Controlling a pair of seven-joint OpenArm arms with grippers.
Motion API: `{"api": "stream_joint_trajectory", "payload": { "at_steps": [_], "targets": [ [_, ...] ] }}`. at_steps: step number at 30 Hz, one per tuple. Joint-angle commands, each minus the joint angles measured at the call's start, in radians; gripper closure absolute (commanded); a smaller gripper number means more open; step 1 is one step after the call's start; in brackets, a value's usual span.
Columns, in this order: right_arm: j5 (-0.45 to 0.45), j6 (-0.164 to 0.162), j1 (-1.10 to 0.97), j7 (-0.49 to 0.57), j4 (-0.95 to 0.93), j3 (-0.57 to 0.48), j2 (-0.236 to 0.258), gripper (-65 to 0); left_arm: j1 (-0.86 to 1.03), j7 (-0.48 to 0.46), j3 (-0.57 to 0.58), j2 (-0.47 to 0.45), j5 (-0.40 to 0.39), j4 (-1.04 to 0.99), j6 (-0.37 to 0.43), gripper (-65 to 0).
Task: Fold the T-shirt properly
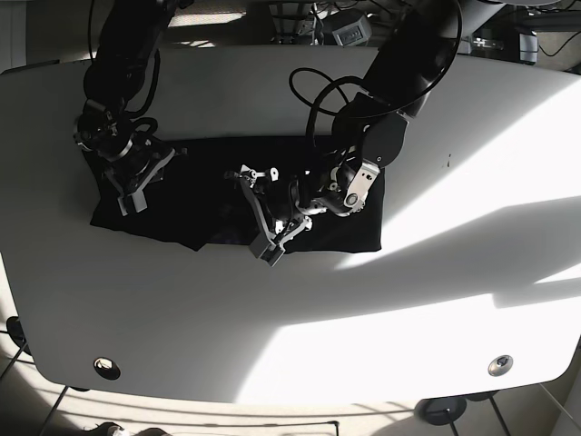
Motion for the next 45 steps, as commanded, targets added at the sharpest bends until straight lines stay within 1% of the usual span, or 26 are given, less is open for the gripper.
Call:
{"api": "stream_joint_trajectory", "payload": {
  "at_steps": [1,3,5,7,8,10,11,12,13,14,16,17,19,21,22,24,28,29,32,33,36,37,39,43,44,45],
  "targets": [
    [-0.033,-0.010,0.001,-0.039,0.018,0.000,-0.009,-7.9,-0.031,-0.050,-0.014,-0.004,-0.012,0.024,0.001,-36.7],
    [-0.033,-0.010,0.001,-0.040,0.058,0.005,-0.015,-7.9,-0.032,-0.053,-0.049,-0.016,-0.012,0.025,0.001,-36.5],
    [-0.031,-0.010,0.001,-0.040,0.112,0.005,-0.022,-8.6,-0.028,-0.058,-0.091,-0.064,-0.017,0.047,-0.004,-36.5],
    [-0.007,-0.010,0.001,-0.040,0.147,0.005,-0.042,-8.6,0.018,-0.061,-0.146,-0.106,-0.017,0.098,-0.004,-36.5],
    [0.036,-0.010,0.001,-0.040,0.164,0.005,-0.040,-8.7,0.052,-0.061,-0.207,-0.137,-0.017,0.140,-0.004,-36.5],
    [0.110,-0.010,0.001,-0.057,0.186,0.006,-0.034,-8.7,0.111,-0.061,-0.286,-0.168,-0.017,0.199,-0.005,-36.5],
    [0.160,-0.010,0.003,-0.108,0.216,0.026,-0.012,-8.9,0.153,-0.061,-0.336,-0.188,-0.017,0.231,-0.005,-36.5],
    [0.222,-0.010,0.009,-0.168,0.233,0.054,-0.005,-9.5,0.192,-0.061,-0.379,-0.203,-0.017,0.259,-0.005,-36.5],
    [0.260,-0.010,0.011,-0.200,0.236,0.077,0.006,-12.7,0.219,-0.061,-0.402,-0.211,-0.017,0.272,-0.008,-36.4],
    [0.297,-0.010,0.015,-0.218,0.233,0.106,0.021,-17.6,0.241,-0.061,-0.425,-0.215,-0.018,0.283,-0.021,-34.0],
    [0.357,-0.010,0.032,-0.235,0.224,0.175,0.040,-30.8,0.275,-0.061,-0.482,-0.211,-0.018,0.285,-0.096,-23.1],
    [0.377,-0.010,0.040,-0.255,0.203,0.227,0.047,-39.3,0.293,-0.059,-0.514,-0.209,-0.015,0.283,-0.170,-14.9],
    [0.401,-0.010,0.072,-0.293,0.150,0.305,0.092,-50.9,0.312,-0.058,-0.542,-0.209,-0.014,0.282,-0.249,-9.4],
    [0.427,-0.010,0.084,-0.307,0.071,0.362,0.129,-56.9,0.325,-0.058,-0.556,-0.209,-0.014,0.277,-0.260,-6.1],
    [0.447,-0.010,0.095,-0.309,0.025,0.384,0.153,-58.2,0.325,-0.058,-0.556,-0.208,-0.015,0.254,-0.262,-3.9],
    [0.487,-0.010,0.104,-0.309,-0.081,0.414,0.198,-58.3,0.321,-0.058,-0.556,-0.209,-0.017,0.199,-0.271,0.0],
    [0.596,-0.010,0.103,-0.309,-0.281,0.425,0.271,-58.3,0.318,-0.061,-0.557,-0.212,-0.017,0.088,-0.398,0.0],
    [0.607,-0.010,0.100,-0.309,-0.298,0.424,0.275,-58.3,0.318,-0.061,-0.557,-0.212,-0.017,0.074,-0.404,0.0],
    [0.607,-0.010,0.078,-0.309,-0.305,0.419,0.264,-58.3,0.318,-0.076,-0.557,-0.212,-0.015,0.032,-0.406,0.0],
    [0.607,-0.010,0.067,-0.309,-0.302,0.399,0.239,-58.3,0.318,-0.088,-0.557,-0.212,-0.015,0.028,-0.406,0.0],
    [0.610,-0.010,0.057,-0.309,-0.256,0.313,0.209,-58.3,0.318,-0.099,-0.557,-0.212,-0.014,0.024,-0.406,0.0],
    [0.605,-0.010,0.047,-0.309,-0.233,0.285,0.184,-58.3,0.318,-0.099,-0.557,-0.214,-0.014,0.024,-0.406,0.0],
    [0.605,-0.010,0.035,-0.301,-0.198,0.238,0.156,-58.3,0.318,-0.099,-0.557,-0.214,-0.014,0.024,-0.406,0.0],
    [0.604,-0.010,0.038,-0.292,-0.190,0.160,0.153,-58.2,0.319,-0.099,-0.557,-0.214,-0.014,0.024,-0.406,0.0],
    [0.604,-0.032,0.038,-0.284,-0.190,0.158,0.153,-57.5,0.319,-0.099,-0.557,-0.214,-0.012,0.024,-0.406,0.0],
    [0.604,-0.046,0.038,-0.274,-0.190,0.158,0.152,-54.4,0.321,-0.099,-0.557,-0.214,-0.012,0.024,-0.406,0.0]
  ]
}}
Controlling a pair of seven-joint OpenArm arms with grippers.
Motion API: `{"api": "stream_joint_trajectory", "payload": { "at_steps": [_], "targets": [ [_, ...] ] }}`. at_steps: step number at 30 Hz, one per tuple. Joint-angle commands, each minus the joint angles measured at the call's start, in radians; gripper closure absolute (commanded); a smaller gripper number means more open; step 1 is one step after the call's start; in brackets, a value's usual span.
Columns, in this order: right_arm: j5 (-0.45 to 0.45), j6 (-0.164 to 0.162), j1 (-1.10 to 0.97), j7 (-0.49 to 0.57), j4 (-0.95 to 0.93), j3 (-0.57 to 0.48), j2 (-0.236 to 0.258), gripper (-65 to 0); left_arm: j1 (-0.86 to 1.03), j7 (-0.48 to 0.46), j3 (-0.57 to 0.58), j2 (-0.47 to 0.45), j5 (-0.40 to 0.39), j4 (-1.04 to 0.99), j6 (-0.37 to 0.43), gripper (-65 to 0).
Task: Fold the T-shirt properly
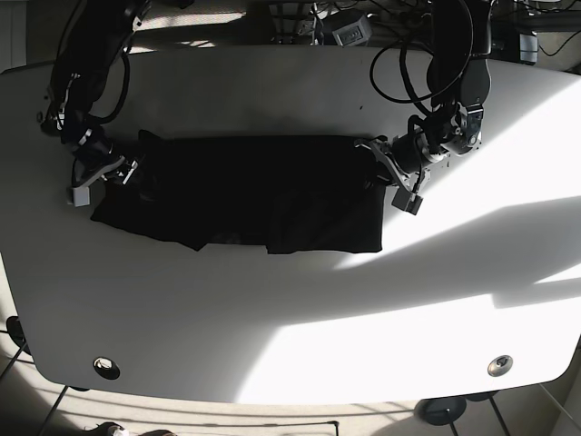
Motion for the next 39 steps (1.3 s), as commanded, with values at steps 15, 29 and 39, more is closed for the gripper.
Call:
{"api": "stream_joint_trajectory", "payload": {
  "at_steps": [15,29,39],
  "targets": [
    [-0.181,-0.039,-0.047,-0.072,0.473,0.002,-0.043,-1.9,-0.014,-0.024,0.001,-0.003,-0.014,-0.058,-0.010,0.0],
    [-0.160,-0.029,-0.022,-0.349,0.836,-0.286,-0.356,-2.1,-0.036,-0.021,0.002,0.034,-0.014,-0.059,-0.010,0.0],
    [-0.272,-0.039,0.055,-0.142,0.604,-0.618,-0.368,-2.1,-0.028,-0.021,0.002,0.034,-0.014,-0.059,-0.010,0.0]
  ]
}}
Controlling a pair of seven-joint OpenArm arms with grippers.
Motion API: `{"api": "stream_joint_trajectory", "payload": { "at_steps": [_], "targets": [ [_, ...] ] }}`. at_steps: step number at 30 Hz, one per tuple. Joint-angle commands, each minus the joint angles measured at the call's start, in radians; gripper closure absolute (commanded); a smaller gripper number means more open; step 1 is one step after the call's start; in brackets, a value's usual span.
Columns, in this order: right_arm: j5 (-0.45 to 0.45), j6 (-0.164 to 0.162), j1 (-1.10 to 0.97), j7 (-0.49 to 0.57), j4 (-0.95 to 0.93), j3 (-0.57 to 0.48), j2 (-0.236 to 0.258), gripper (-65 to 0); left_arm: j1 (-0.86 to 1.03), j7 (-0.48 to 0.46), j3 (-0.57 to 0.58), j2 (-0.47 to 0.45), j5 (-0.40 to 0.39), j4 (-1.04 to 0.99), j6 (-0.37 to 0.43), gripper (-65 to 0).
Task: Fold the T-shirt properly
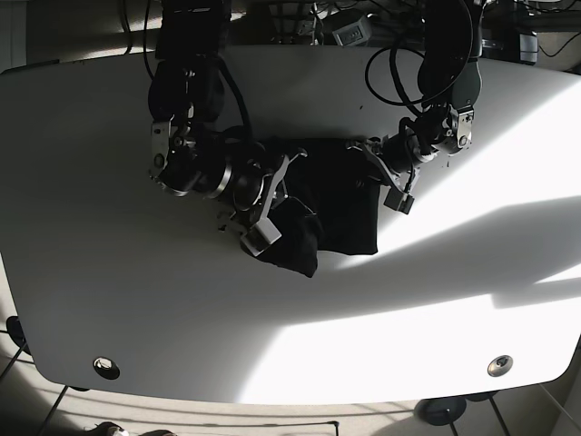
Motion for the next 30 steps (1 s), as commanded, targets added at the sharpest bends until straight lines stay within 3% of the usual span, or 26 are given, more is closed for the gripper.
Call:
{"api": "stream_joint_trajectory", "payload": {
  "at_steps": [1,4,8,9,10,13,14,17,21,22,27,30],
  "targets": [
    [0.022,0.000,0.025,0.089,-0.032,-0.025,-0.004,-2.2,-0.007,-0.006,-0.002,-0.004,-0.011,0.012,-0.006,0.0],
    [0.022,0.000,0.057,0.175,-0.148,-0.058,-0.001,-2.5,-0.007,-0.006,-0.002,-0.004,-0.012,0.012,-0.006,0.0],
    [0.020,0.000,0.114,0.200,-0.294,-0.057,0.005,-3.6,-0.007,-0.006,-0.002,-0.004,-0.014,0.015,-0.006,0.0],
    [0.020,-0.003,0.126,0.213,-0.328,-0.057,0.005,-7.0,-0.007,-0.006,-0.002,-0.004,-0.014,0.016,-0.006,0.0],
    [0.020,-0.028,0.143,0.223,-0.356,-0.057,0.005,-12.5,-0.007,-0.006,-0.002,-0.004,-0.014,0.018,-0.006,0.0],
    [0.020,-0.157,0.166,0.246,-0.391,-0.065,0.005,-33.6,-0.007,-0.006,-0.002,-0.004,-0.015,0.021,-0.006,0.0],
    [0.023,-0.181,0.166,0.246,-0.389,-0.066,0.005,-40.0,-0.009,-0.006,-0.002,-0.004,-0.015,0.021,-0.006,0.0],
    [0.022,-0.192,0.161,0.220,-0.300,-0.103,0.019,-51.7,-0.013,-0.006,-0.006,-0.004,-0.017,0.022,-0.006,0.0],
    [0.075,-0.194,0.121,0.177,-0.147,-0.123,0.069,-50.6,-0.013,-0.006,-0.009,-0.012,-0.047,0.104,-0.008,0.0],
    [0.107,-0.194,0.109,0.177,-0.105,-0.123,0.105,-50.1,-0.007,-0.006,-0.011,-0.015,-0.074,0.144,-0.008,0.0],
    [0.164,-0.194,0.074,0.177,-0.095,-0.124,0.174,-50.3,0.059,-0.004,-0.126,-0.105,-0.144,0.254,-0.008,0.0],
    [0.163,-0.189,0.069,0.177,-0.124,-0.128,0.183,-50.3,0.103,0.014,-0.201,-0.173,-0.143,0.260,-0.010,0.0]
  ]
}}
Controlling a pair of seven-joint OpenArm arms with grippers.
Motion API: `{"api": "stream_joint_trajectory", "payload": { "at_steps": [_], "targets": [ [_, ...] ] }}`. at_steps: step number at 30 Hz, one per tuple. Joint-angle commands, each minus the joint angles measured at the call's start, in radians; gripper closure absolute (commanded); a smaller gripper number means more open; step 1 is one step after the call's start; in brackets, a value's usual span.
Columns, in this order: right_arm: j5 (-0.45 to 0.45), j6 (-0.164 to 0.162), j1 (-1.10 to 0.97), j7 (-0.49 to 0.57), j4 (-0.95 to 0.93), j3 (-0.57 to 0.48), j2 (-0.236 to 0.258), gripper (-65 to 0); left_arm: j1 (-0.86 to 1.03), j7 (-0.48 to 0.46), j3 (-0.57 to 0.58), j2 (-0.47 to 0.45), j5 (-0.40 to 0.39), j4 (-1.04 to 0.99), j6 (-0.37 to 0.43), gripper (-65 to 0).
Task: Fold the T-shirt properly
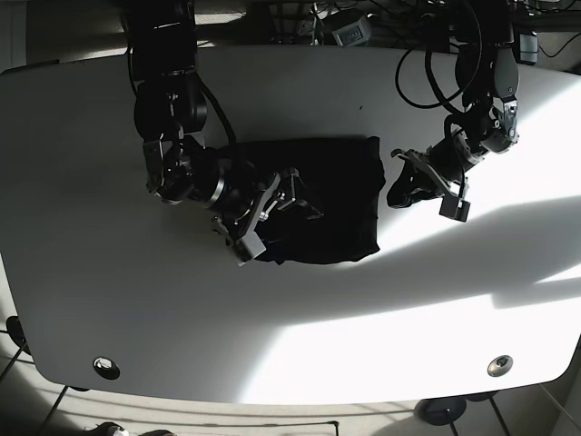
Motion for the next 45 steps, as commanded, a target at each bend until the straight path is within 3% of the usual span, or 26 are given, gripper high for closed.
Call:
{"api": "stream_joint_trajectory", "payload": {
  "at_steps": [1,5,8,10,13,15,20,28,31,37,40,45],
  "targets": [
    [0.017,0.009,0.026,0.024,-0.018,-0.004,-0.001,-50.3,0.002,0.000,-0.056,-0.051,-0.022,0.019,-0.012,0.0],
    [0.017,0.010,0.027,0.025,-0.130,-0.007,-0.039,-50.3,0.033,0.008,-0.184,-0.092,-0.008,0.023,-0.012,0.0],
    [0.017,0.009,0.030,0.108,-0.215,-0.126,-0.046,-49.0,0.024,0.006,-0.185,-0.100,0.090,0.043,-0.012,0.0],
    [0.016,0.004,0.032,0.165,-0.263,-0.214,-0.044,-39.0,-0.016,0.010,-0.147,-0.088,0.166,0.071,-0.012,0.0],
    [0.016,0.003,0.033,0.179,-0.295,-0.280,-0.044,-17.1,-0.033,0.003,-0.067,-0.046,0.247,0.102,-0.012,0.0],
    [0.017,0.003,0.041,0.174,-0.292,-0.290,-0.044,-12.4,-0.084,0.008,-0.021,-0.008,0.285,0.103,-0.012,0.0],
    [0.028,0.003,0.021,0.154,-0.067,-0.281,0.037,-12.4,-0.150,0.008,0.046,0.095,0.383,0.103,-0.012,0.0],
    [0.017,0.004,0.020,0.152,0.016,0.006,0.054,-12.4,-0.231,0.002,0.123,0.219,0.512,0.082,-0.009,0.0],
    [0.017,0.004,0.081,0.152,-0.090,0.067,0.054,-11.9,-0.306,0.002,0.123,0.260,0.548,0.013,-0.009,0.0],
    [0.017,0.006,0.210,0.169,-0.395,0.064,0.051,-11.6,-0.406,0.000,0.120,0.264,0.549,-0.145,-0.009,0.0],
    [0.016,0.009,0.225,0.312,-0.532,0.059,0.051,-11.6,-0.412,-0.067,0.118,0.253,0.549,-0.250,-0.009,0.0],
    [-0.015,0.010,0.239,0.429,-0.685,0.058,0.080,-11.6,-0.404,-0.155,0.122,0.208,0.552,-0.368,-0.009,0.0]
  ]
}}
